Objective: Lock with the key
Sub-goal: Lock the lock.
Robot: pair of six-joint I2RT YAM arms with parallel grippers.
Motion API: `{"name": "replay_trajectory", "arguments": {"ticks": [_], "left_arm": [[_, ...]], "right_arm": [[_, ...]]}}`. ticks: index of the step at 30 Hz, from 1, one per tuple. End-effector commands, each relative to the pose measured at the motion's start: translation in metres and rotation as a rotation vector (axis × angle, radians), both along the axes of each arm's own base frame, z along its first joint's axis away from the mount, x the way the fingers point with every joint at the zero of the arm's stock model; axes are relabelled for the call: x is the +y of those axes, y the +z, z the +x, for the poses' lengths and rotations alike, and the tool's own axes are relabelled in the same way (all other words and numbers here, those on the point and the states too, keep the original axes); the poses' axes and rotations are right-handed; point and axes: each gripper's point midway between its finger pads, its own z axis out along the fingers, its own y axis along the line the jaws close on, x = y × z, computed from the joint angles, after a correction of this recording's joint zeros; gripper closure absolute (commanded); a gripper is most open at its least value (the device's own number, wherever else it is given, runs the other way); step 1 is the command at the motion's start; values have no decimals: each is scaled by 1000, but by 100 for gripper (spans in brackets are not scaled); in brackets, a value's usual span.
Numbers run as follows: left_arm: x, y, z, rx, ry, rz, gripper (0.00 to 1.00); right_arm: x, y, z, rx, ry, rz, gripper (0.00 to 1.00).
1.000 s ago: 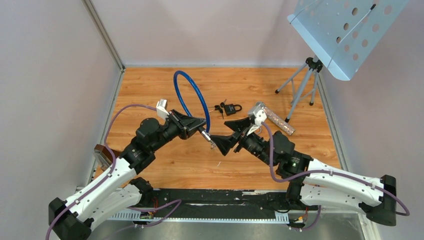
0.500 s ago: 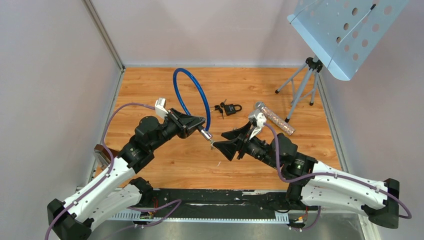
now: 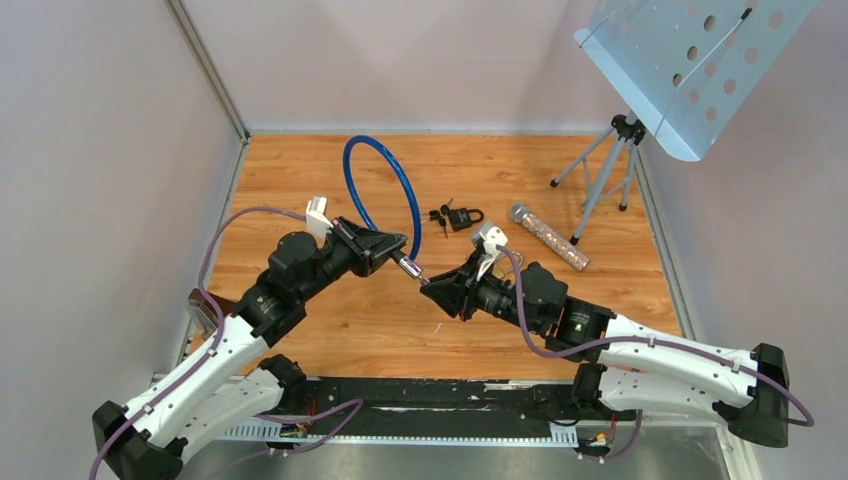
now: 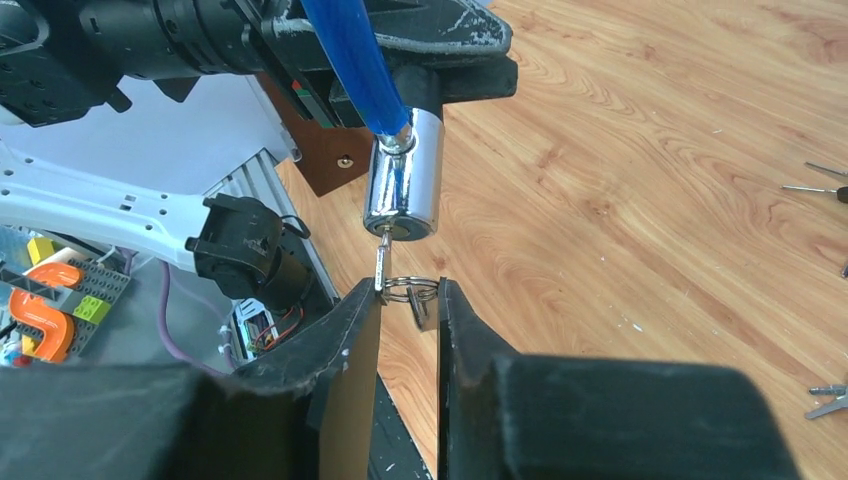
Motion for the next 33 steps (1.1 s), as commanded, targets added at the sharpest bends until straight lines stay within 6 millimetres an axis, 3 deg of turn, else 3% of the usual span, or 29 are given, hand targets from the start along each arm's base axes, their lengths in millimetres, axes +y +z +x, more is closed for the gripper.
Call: {"name": "replay_trajectory", "arguments": {"ticks": [1,6,11,16,23,25,27,28,30,33], "left_arm": [[6,48,0,-112,26,-73,100],[9,37,2,-78,40,-28,100],[16,33,7,-60,85,45,100],[26,17,13,-3,141,141,100],[40,12,21,15,214,212,100],[42,12,22,6,222,217,100],[44,14,24,-7,230,225,100],[44,15,24,-13,230,226,100],[45,16,23,-26,225,228,100],[44,19,21,-50,210,227,100]], "right_arm": [[2,24,10,-84,-22,20,83],[4,18,15,-174,-17,-48,100],[-2,4,29,-305,-54,-149,100],[-2,14,42,-452,-84,-230,100],[4,8,48,-539,-71,-303,100],[4,5,42,-486,-45,-292,75],[6,3,28,-450,20,-265,37],[6,3,21,-434,50,-247,28],[4,1,5,-413,116,-209,20],[2,10,-12,-401,174,-131,17]]}}
